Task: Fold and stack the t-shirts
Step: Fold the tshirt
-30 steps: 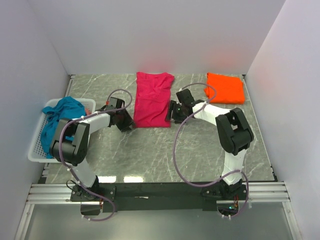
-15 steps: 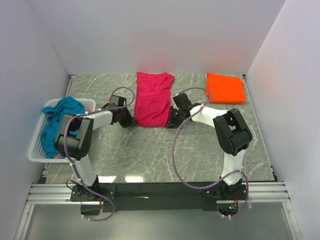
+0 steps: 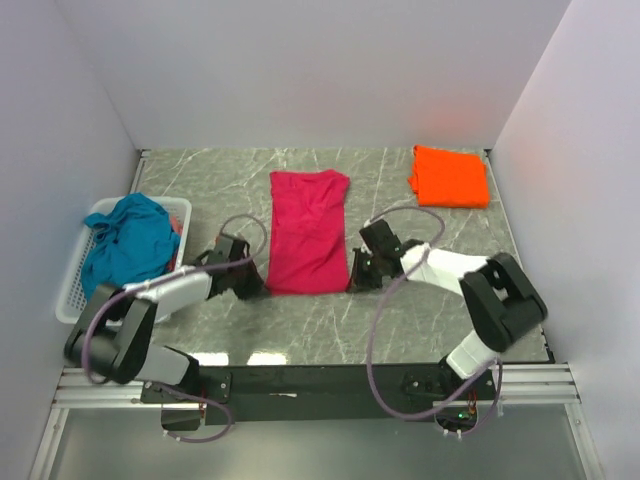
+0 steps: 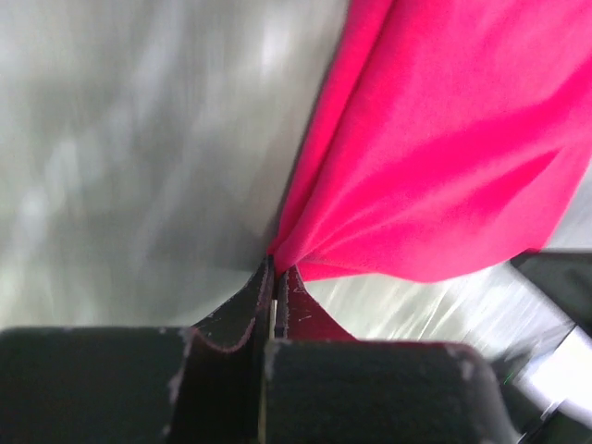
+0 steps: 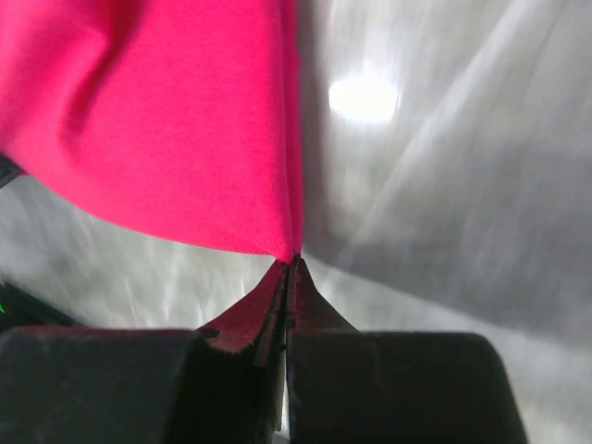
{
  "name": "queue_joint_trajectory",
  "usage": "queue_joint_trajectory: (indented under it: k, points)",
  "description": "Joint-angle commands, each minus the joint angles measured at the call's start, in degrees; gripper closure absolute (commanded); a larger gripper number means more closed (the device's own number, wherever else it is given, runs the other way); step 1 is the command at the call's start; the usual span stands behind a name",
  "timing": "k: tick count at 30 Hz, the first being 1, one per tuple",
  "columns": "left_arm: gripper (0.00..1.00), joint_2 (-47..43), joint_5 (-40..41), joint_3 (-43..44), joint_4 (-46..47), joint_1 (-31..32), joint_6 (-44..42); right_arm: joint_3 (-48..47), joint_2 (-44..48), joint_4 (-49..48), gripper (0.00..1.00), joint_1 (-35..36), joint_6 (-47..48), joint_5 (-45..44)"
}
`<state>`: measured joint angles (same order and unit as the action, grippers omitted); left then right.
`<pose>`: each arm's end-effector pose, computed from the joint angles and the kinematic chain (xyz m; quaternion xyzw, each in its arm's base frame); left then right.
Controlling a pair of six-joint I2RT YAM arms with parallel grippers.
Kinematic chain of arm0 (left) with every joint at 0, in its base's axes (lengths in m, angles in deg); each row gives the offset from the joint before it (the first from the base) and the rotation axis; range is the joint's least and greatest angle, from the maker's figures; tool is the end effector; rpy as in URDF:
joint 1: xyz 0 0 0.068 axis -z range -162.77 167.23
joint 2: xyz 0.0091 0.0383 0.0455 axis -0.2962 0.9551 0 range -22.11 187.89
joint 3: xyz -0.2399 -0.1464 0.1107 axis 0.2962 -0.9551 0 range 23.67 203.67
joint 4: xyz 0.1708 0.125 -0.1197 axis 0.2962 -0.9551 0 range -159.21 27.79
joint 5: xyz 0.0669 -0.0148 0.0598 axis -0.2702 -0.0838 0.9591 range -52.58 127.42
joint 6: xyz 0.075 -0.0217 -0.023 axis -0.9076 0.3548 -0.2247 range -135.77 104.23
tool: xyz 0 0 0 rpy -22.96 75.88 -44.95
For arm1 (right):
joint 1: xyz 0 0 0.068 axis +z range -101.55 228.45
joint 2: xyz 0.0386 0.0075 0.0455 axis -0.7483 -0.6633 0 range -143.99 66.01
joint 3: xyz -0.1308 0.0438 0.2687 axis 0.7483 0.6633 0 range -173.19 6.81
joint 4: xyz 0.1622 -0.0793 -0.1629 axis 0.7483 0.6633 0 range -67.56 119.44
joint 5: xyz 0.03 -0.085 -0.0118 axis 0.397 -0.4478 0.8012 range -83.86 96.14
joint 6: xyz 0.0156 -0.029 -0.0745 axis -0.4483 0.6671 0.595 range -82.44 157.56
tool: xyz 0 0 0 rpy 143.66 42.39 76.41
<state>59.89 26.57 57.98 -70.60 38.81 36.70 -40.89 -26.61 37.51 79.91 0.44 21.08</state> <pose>0.2323 -0.1063 0.1595 -0.2270 0.9252 -0.2471 0.1774 0.2521 0.1755 0.1674 0.0136 0.9582 0.2484 0.1414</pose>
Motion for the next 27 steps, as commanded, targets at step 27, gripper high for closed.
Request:
queue_joint_trajectory:
  k: [27]
  points:
    - [0.99, -8.3, 21.2, 30.1, -15.2, 1.9, -1.7, -29.0, 6.8, 13.8, 1.0, -5.5, 7.3, -6.9]
